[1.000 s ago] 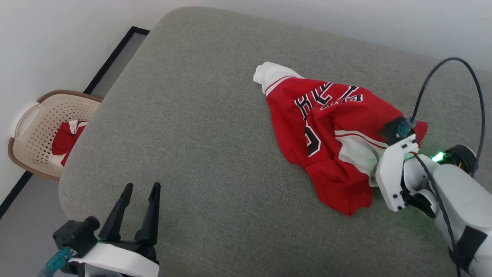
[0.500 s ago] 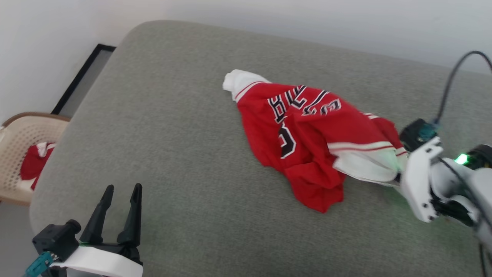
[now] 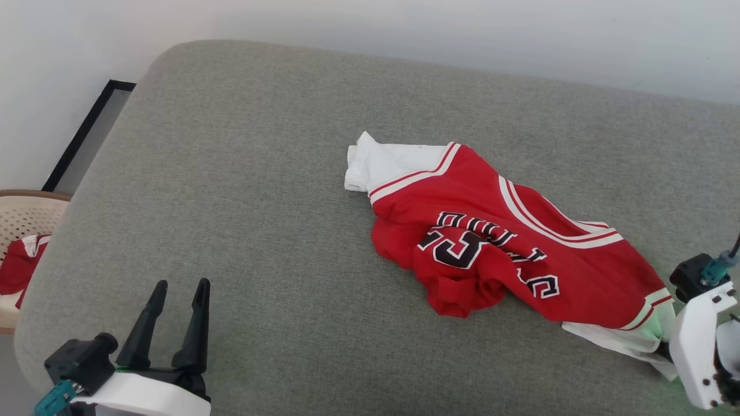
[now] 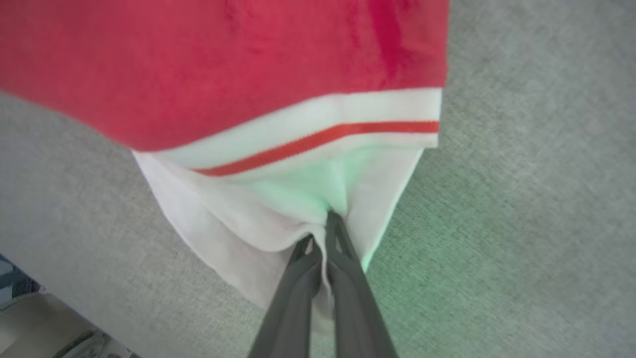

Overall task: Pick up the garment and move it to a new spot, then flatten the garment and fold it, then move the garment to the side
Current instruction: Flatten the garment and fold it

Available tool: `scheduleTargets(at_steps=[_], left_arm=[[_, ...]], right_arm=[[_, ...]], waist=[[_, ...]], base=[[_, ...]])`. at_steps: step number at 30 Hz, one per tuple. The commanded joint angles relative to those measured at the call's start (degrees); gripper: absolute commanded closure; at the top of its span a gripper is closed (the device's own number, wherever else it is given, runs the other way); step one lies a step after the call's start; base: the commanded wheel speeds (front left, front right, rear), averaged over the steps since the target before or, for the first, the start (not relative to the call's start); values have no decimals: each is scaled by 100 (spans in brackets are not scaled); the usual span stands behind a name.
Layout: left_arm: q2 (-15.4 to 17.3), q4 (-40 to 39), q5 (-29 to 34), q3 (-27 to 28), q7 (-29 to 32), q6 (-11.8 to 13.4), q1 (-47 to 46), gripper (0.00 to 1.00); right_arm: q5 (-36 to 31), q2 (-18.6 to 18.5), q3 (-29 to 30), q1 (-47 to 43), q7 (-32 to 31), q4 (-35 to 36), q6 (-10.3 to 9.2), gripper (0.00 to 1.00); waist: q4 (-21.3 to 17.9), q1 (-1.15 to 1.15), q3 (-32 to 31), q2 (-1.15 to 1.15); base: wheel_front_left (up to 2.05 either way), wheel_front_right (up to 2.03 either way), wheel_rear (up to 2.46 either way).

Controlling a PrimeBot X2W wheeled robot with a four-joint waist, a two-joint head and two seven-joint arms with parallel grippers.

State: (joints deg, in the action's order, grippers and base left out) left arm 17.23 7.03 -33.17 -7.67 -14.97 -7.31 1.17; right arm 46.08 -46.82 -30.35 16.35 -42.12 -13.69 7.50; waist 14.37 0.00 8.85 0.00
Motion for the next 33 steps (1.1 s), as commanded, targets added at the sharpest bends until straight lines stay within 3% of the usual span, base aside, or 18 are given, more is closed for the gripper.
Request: scheduleTargets(at_steps=[1,2,3,4,5,12,20,27,33], left_arm=[[45,31,-61,-35,-31,-14,-92,0],[67,60,-78,-94,-31,-14,-116,0],[124,101,-54,-147,-31,-14,-125,0],[184,152,-46,-192,-31,-14,-164,0],[236,193,-65,-237,-31,-14,-209,0],[720,334,-398,-493,326,-14,-584,0],[1320,153,-751,-476,1483,1,-1251,0],[1676,99,-961,-546,2686,82,-2111,0],[1863,473,-1002,-779,3604,76,-2941,0]], right_arm=[[-125,235,46,-147,156,-216,-2,100],[-237,314,32,-174,221,-326,-2,100],[-243,453,75,-173,334,-437,-2,70],[-269,583,110,-153,436,-528,-2,55],[-382,644,103,-124,502,-611,-2,0],[-547,952,435,2,901,-794,-4,0],[-935,1442,1367,-198,1555,-296,-2,0],[-1729,2170,2305,-442,2372,451,-2,0],[-2432,2975,2709,-519,3324,948,-2,0]], waist=[[-23,0,14,0],[-28,0,8,0],[-42,0,-1,0],[-56,0,-14,0],[-68,0,-33,0],[-329,0,-196,0],[-932,0,-247,0],[-1576,0,-67,0],[-2146,0,205,0]], base=[[0,0,0],[0,0,0],[0,0,0],[0,0,0],[0,0,0],[0,0,0],[0,0,0],[0,0,0],[0,0,0]])
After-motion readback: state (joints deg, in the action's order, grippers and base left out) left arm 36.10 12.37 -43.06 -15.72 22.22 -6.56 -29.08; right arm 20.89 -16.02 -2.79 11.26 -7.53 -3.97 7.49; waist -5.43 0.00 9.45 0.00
